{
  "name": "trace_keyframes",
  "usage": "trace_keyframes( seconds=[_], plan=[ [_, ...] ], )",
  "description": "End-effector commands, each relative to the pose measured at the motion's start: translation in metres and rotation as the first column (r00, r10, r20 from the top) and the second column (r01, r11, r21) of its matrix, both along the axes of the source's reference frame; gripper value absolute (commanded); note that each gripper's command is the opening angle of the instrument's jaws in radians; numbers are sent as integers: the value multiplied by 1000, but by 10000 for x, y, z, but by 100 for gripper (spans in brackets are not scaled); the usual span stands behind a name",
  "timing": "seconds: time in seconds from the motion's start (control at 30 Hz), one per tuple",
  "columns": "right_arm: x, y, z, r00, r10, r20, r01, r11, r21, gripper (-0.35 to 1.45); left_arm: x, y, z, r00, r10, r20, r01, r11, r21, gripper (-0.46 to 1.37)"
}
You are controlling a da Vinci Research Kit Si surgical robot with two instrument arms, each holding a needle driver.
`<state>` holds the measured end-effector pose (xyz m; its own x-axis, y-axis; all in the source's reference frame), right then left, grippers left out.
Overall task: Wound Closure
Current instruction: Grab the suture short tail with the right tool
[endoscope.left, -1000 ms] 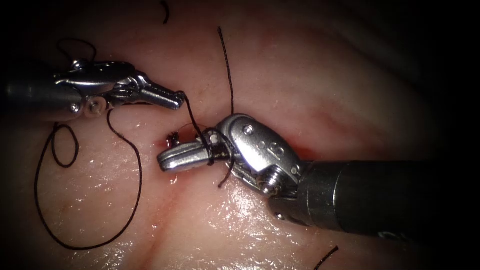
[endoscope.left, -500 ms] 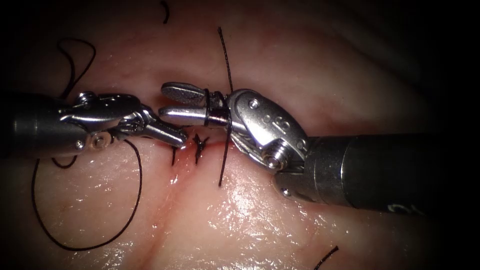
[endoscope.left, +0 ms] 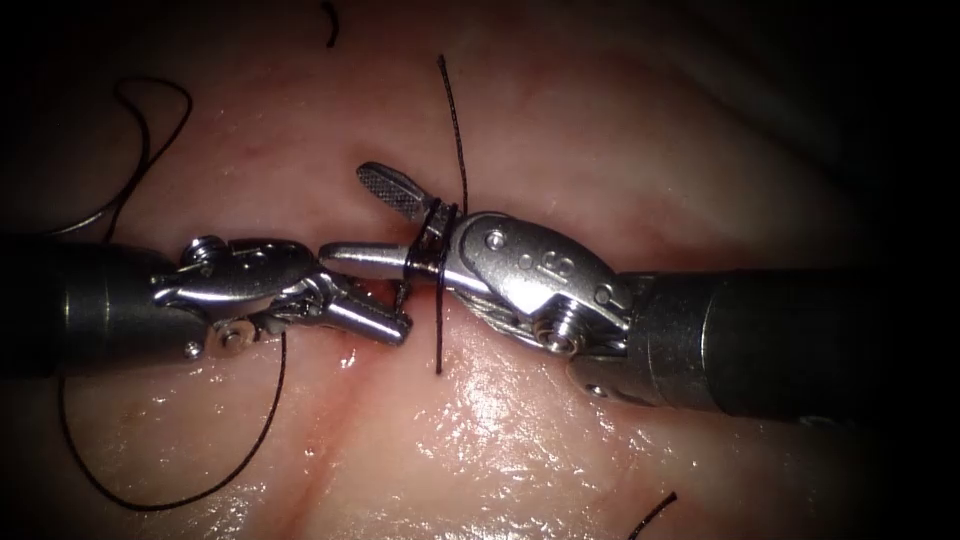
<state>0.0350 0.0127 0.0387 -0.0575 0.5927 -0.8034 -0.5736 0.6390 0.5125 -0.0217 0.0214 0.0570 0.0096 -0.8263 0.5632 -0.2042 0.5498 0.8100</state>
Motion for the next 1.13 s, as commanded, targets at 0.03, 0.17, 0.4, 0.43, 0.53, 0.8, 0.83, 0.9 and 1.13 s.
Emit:
trace_keyframes(
  seconds=[0.03,0.17,0.4,0.43,0.53,0.8,0.83,0.9,1.13],
  plan=[
    [-4,3,-1,1000,16,19,-16,1000,3,105,3,-1,-2,999,-29,-34,28,999,-15,-35],
    [-13,6,3,998,47,49,-48,999,14,99,9,0,-9,992,-81,-94,76,996,-48,-35],
    [-19,3,7,995,66,76,-68,997,25,100,13,1,-18,960,-174,-218,155,983,-102,-35],
    [-19,2,8,995,67,78,-69,997,24,100,13,0,-18,954,-187,-236,165,980,-108,-35],
    [-19,1,8,994,70,81,-72,997,23,100,12,-3,-21,936,-217,-277,188,974,-128,-35],
    [-19,3,11,994,71,83,-73,997,23,100,15,-12,-30,896,-273,-350,216,957,-194,-35],
    [-20,3,11,994,69,85,-72,997,24,100,15,-12,-30,895,-274,-351,217,957,-194,-35],
    [-20,3,11,994,69,85,-72,997,24,100,16,-12,-30,895,-274,-352,217,957,-194,-35],
    [-20,5,11,994,71,87,-74,997,25,99,15,-11,-31,894,-276,-352,217,956,-199,-35]
  ],
)
